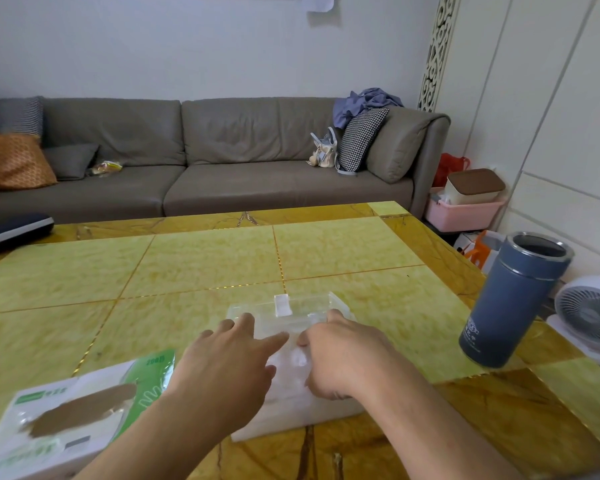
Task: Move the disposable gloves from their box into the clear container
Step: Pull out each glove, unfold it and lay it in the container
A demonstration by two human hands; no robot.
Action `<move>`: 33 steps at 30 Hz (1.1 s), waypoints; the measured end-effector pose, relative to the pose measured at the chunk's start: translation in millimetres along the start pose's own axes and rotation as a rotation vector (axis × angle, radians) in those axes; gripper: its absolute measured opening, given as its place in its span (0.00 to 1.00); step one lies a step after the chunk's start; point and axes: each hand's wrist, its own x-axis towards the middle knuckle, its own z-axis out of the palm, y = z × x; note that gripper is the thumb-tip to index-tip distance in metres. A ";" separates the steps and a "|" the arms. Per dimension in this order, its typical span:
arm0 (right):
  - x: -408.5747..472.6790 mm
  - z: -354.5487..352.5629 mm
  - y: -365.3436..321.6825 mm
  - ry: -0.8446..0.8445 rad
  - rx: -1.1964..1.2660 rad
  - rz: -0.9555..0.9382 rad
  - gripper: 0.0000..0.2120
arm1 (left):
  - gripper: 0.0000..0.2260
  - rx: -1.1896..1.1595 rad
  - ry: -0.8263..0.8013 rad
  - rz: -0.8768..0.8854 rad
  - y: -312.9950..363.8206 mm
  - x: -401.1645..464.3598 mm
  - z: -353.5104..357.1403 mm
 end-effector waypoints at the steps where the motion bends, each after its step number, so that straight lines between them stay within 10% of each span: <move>1: 0.3 0.0 -0.1 -0.006 0.001 0.002 0.27 | 0.23 0.012 -0.013 -0.012 -0.2 -0.4 0.9; 17: 10.5 6.7 -4.6 -0.031 0.101 0.131 0.26 | 0.04 0.067 -0.298 -0.247 28.8 29.3 -20.5; 21: 13.4 3.7 -7.1 -0.076 0.099 0.179 0.03 | 0.10 0.006 -0.340 -0.250 31.2 38.7 -11.5; 33: 12.2 13.9 -3.8 0.015 0.174 0.166 0.23 | 0.11 -0.245 -0.344 -0.264 19.6 31.7 0.9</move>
